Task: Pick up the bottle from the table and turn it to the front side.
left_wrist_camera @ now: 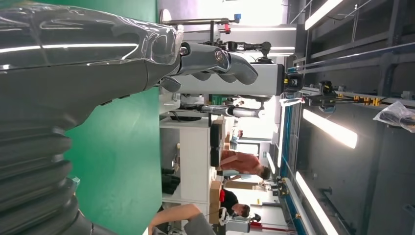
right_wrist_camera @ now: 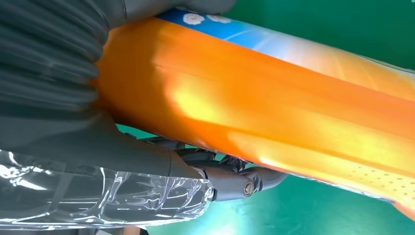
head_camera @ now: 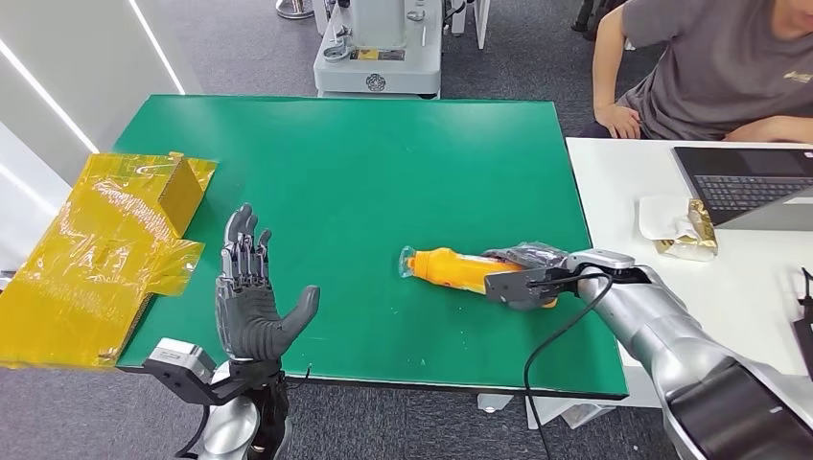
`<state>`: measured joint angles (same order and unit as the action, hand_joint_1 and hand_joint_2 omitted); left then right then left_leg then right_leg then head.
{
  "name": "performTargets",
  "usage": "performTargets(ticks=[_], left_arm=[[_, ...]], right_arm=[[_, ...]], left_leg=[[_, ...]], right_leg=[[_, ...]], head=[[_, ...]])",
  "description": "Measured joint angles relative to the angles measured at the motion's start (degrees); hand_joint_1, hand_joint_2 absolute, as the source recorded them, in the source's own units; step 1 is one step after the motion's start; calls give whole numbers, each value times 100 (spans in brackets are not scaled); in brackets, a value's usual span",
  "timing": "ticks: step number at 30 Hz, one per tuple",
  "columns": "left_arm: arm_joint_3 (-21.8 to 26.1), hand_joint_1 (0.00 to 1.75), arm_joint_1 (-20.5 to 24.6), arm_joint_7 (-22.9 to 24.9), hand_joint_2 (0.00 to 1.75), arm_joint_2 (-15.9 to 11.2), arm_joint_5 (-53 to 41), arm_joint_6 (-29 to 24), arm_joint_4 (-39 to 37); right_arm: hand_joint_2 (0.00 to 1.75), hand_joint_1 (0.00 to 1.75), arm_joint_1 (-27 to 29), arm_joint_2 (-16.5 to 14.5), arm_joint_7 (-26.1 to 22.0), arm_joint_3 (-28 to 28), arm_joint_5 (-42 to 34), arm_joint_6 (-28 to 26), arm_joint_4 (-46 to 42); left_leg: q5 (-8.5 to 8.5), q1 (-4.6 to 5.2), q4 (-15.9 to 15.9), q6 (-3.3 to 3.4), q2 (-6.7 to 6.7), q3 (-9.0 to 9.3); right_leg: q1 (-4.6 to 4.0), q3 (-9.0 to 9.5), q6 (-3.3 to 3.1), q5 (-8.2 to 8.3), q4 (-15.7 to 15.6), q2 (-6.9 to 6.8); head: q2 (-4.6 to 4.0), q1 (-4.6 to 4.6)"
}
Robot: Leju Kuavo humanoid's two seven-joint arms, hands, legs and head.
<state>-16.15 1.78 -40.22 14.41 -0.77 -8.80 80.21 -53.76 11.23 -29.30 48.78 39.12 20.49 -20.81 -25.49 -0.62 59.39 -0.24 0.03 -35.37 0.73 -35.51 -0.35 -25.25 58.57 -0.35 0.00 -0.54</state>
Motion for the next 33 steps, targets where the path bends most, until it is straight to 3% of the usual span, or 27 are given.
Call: performTargets(ticks=[2, 4, 20, 24, 33], left_arm=[[0, 0, -2, 0, 175, -1, 1, -1, 0], [0, 0, -5, 0, 175, -1, 1, 1, 0], [0, 0, -63, 0, 175, -5, 7, -2, 38], [0, 0, -66, 0, 175, -5, 12, -4, 45], [0, 0, -68, 0, 175, -5, 16, -31, 46]], right_arm=[[175, 17, 6, 15, -7, 7, -34, -9, -7], [175, 0, 10, 32, -10, 13, -52, -12, -15], [175, 1, 76, 116, 27, 90, -159, -49, -82], [175, 175, 76, 116, 25, 112, -159, -52, -84], [175, 175, 78, 115, -17, 160, -219, -192, -106]], left_leg=[[0, 0, 0, 0, 0, 0], [0, 0, 0, 0, 0, 0], [0, 0, -1, 0, 0, -1], [0, 0, -1, 0, 0, -1], [0, 0, 0, 0, 0, -1]], right_leg=[[0, 0, 0, 0, 0, 0], [0, 0, 0, 0, 0, 0], [0, 0, 0, 0, 0, 0], [0, 0, 0, 0, 0, 0], [0, 0, 0, 0, 0, 0]], head=[[0, 1], [0, 1], [0, 1], [0, 1], [0, 0]])
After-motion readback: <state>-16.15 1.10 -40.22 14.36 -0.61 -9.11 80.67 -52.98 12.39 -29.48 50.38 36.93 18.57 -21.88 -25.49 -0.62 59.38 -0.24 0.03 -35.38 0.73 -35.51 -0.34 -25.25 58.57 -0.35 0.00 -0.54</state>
